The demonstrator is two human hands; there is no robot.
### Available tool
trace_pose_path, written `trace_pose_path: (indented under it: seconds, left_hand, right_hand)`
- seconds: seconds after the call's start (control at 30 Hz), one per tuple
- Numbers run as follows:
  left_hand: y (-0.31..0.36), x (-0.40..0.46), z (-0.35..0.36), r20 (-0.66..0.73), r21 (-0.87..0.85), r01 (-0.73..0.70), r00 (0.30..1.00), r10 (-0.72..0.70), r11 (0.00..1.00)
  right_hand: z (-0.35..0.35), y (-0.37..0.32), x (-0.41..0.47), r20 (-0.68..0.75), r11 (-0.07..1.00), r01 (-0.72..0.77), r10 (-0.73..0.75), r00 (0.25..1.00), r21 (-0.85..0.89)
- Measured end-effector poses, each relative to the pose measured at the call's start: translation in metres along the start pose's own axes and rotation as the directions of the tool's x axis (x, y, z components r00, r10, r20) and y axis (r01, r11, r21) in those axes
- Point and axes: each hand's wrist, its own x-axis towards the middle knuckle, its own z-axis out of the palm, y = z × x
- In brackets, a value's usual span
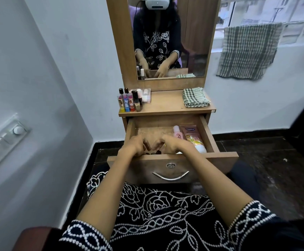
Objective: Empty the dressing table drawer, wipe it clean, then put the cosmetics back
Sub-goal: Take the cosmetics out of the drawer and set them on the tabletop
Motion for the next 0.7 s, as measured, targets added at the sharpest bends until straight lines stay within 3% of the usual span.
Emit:
trace_pose_path:
  seconds: [0.7]
  left_hand:
    - [0.0040,-0.0044,0.0025,-0.047,0.069,0.028,0.999,-0.025,0.997]
  right_hand:
    - [0.0031,-0.0084,-0.0022,0.021,0.996,0.077,-0.078,0.997,0.048]
